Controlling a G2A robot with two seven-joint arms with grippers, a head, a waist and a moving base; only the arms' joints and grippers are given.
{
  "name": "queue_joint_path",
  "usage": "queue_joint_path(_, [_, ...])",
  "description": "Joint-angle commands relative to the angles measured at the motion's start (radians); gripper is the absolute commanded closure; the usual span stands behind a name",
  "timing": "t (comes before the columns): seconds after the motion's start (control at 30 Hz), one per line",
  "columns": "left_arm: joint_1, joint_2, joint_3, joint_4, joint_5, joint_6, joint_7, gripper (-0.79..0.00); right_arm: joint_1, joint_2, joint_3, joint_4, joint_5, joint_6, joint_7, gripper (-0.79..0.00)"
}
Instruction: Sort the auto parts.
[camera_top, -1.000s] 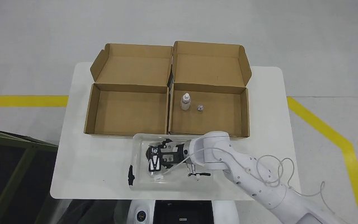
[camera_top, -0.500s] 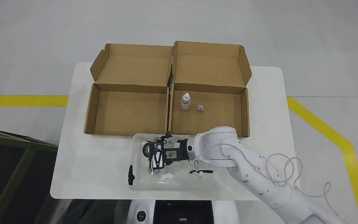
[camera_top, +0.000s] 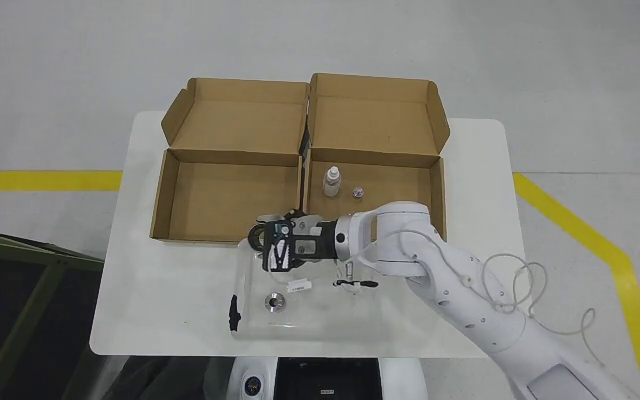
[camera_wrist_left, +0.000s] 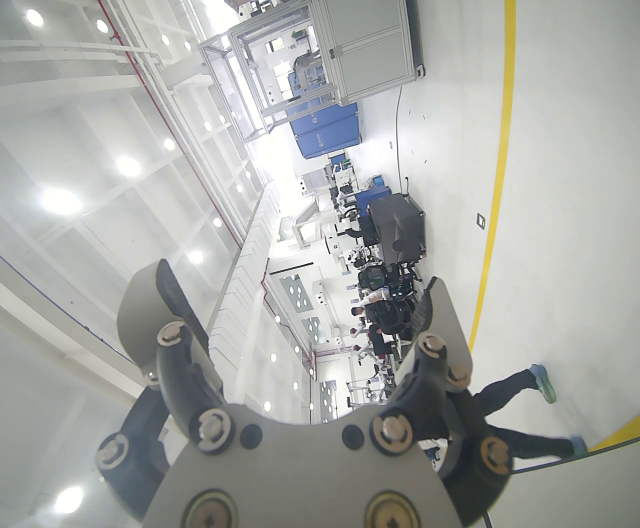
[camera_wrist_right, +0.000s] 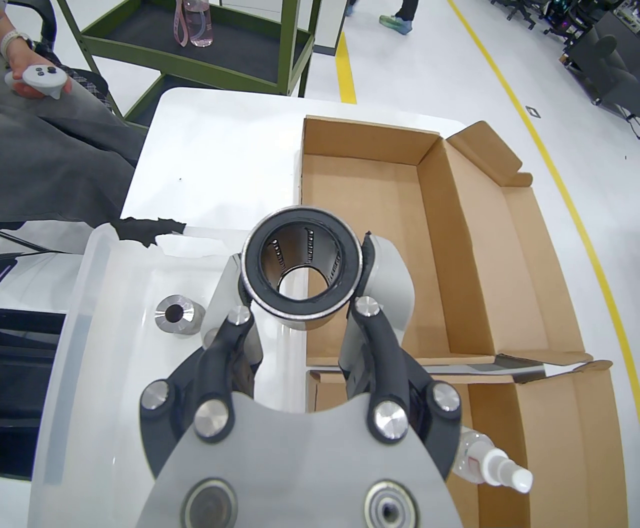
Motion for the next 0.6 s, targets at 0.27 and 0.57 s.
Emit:
queue_joint_path(0.27, [0.000, 0.000, 0.000, 0.000, 0.000, 0.000, 0.000, -0.785, 0.116, -0.039, -0.033, 0.163, 0.035, 0.044, -0.033, 0.000])
queue_joint_path(0.57, [0.000, 0.000, 0.000, 0.000, 0.000, 0.000, 0.000, -0.785, 0.213, -0.083, -0.079, 0.318, 0.063, 0.071, -0.074, 0.000])
